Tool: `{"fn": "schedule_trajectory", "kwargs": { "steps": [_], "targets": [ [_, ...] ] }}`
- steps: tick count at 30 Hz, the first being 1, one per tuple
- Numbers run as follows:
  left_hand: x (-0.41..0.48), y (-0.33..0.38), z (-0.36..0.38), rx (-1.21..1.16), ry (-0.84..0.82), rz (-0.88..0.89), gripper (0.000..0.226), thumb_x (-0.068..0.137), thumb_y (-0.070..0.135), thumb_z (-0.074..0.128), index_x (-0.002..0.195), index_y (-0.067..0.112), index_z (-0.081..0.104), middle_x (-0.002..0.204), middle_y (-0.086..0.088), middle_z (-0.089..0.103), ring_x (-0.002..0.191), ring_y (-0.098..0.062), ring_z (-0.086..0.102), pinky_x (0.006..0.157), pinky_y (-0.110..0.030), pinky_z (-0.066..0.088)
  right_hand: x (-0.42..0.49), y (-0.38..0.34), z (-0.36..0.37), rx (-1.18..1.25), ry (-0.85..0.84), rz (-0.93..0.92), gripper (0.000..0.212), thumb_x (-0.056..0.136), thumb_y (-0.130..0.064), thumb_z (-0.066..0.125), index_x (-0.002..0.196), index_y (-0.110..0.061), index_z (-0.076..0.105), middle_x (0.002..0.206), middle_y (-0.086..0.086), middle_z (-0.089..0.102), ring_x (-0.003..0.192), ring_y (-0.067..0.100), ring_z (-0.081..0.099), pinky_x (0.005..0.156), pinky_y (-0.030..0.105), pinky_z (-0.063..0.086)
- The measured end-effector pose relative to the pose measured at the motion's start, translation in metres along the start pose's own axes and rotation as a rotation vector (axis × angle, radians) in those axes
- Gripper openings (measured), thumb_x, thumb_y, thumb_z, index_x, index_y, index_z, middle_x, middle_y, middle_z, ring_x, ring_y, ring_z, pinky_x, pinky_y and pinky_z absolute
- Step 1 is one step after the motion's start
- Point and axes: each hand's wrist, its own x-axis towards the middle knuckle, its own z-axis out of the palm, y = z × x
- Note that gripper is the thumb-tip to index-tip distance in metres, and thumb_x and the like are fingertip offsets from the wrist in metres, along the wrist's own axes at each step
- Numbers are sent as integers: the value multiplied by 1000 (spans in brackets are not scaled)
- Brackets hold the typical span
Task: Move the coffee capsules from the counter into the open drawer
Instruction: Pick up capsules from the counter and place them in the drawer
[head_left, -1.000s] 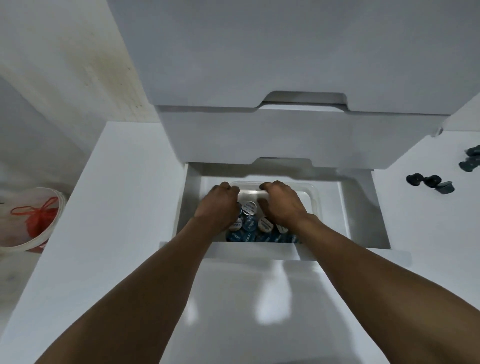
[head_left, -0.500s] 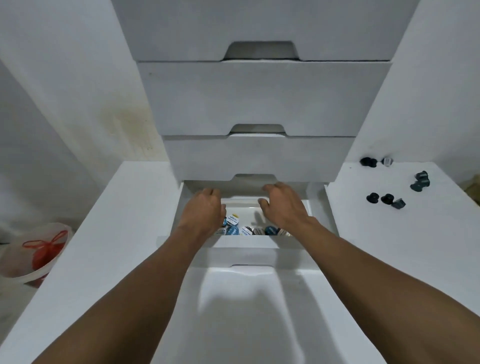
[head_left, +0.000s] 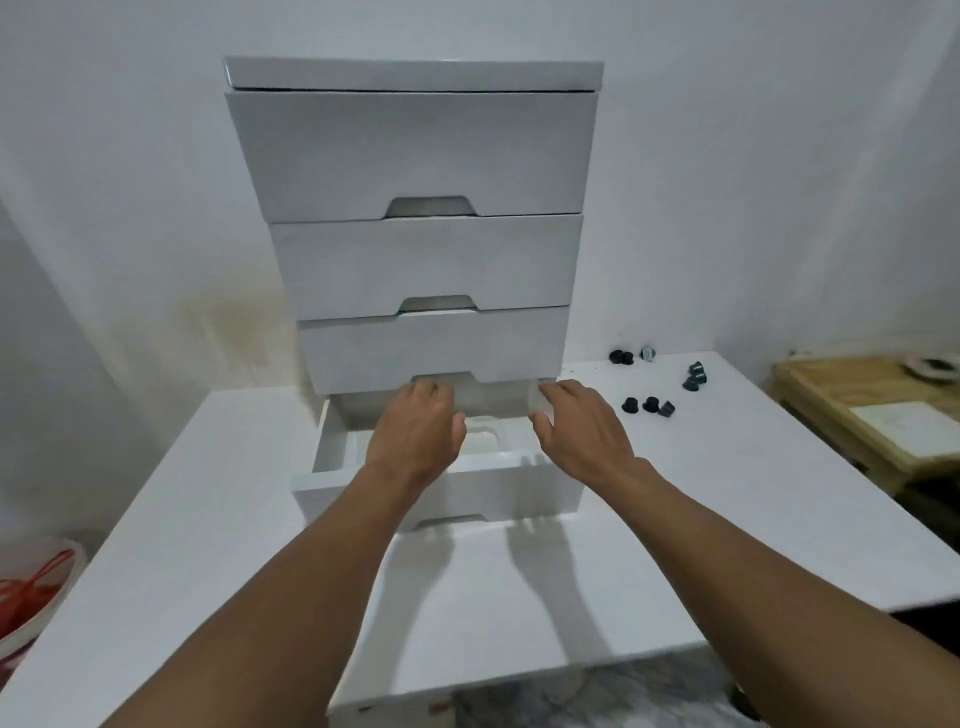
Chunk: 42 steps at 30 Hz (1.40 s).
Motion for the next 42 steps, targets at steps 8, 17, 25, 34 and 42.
{"fn": "schedule_trajectory", "kwargs": {
  "steps": [8,17,25,34,42],
  "targets": [
    [17,78,-7,-30,34,107,30,91,26,48,110,4,58,111,-16,60,100,-33,54,87,-39,43,-30,53,-51,8,44,106,41,96,-32,45,131,-11,50,130,9,54,120,29,48,97,36,38],
    [67,193,33,-106,21,152,26,91,25,49,102,3,59,103,-15,62,93,-35,56,81,-39,46,-34,172,-85,14,47,189,37,95,-31,46,122,-8,55,121,8,57,115,28,52,90,37,42],
    [109,288,86,-148,-28,97,29,93,27,48,109,5,57,109,-13,60,96,-34,56,75,-39,44,-19,292,-112,-7,-39,199,38,96,-30,45,127,-10,52,128,9,54,117,27,52,94,34,40],
    [151,316,140,-121,-137,64,30,94,29,46,112,8,56,109,-10,59,96,-28,55,77,-34,43,18,357,-92,54,-137,213,36,96,-29,46,125,-8,52,127,11,53,117,29,51,95,35,39],
    [216,297,207,-120,-224,26,32,96,27,44,118,8,56,117,-10,57,103,-28,55,79,-34,44,88,391,-41,107,-204,253,39,95,-28,46,130,-12,48,130,10,50,118,29,50,95,35,39]
  ]
}}
